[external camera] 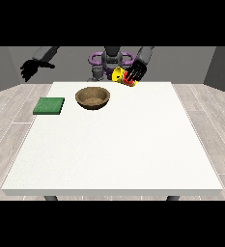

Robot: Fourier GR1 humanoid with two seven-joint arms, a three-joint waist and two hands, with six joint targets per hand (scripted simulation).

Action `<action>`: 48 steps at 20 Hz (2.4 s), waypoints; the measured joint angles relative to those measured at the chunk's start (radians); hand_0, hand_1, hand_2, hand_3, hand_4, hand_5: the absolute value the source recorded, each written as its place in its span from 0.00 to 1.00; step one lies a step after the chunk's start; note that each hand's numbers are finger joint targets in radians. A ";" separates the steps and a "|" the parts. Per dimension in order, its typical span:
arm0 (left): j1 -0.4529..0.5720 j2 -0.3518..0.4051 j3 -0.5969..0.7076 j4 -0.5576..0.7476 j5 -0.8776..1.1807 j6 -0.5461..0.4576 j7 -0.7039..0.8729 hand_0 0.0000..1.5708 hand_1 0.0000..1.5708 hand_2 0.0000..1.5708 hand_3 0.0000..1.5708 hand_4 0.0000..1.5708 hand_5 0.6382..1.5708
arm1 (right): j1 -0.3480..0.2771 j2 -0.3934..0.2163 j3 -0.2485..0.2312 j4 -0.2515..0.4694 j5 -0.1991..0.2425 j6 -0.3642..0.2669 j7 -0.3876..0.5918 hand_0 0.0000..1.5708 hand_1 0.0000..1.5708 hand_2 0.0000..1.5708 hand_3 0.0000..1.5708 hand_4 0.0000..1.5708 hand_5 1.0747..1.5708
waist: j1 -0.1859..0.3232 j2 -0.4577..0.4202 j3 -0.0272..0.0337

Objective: Pick the cup and pour the ball into the bowl, then pick the bowl and place it on the pad

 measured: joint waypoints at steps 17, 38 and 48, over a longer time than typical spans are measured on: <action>-0.107 -0.044 -0.304 -0.066 -0.413 -0.094 0.454 0.29 0.29 1.00 1.00 0.57 1.00 | -0.141 0.004 0.040 0.087 0.039 -0.042 0.022 0.00 0.00 0.00 0.17 0.00 0.92 | -0.041 0.017 -0.0009; -0.264 -0.042 -0.545 -0.092 -0.731 -0.474 0.481 0.99 0.99 1.00 1.00 0.76 0.87 | -0.245 0.023 0.056 0.133 0.034 -0.054 0.043 0.00 0.00 0.00 0.13 0.00 0.89 | -0.063 0.049 -0.0007; -0.314 -0.043 -0.514 -0.163 -0.844 -0.611 0.416 0.97 0.97 1.00 1.00 0.76 0.88 | -0.213 0.018 0.052 0.171 0.029 -0.041 0.018 0.00 0.00 0.00 0.00 0.29 0.97 | -0.037 0.044 -0.0013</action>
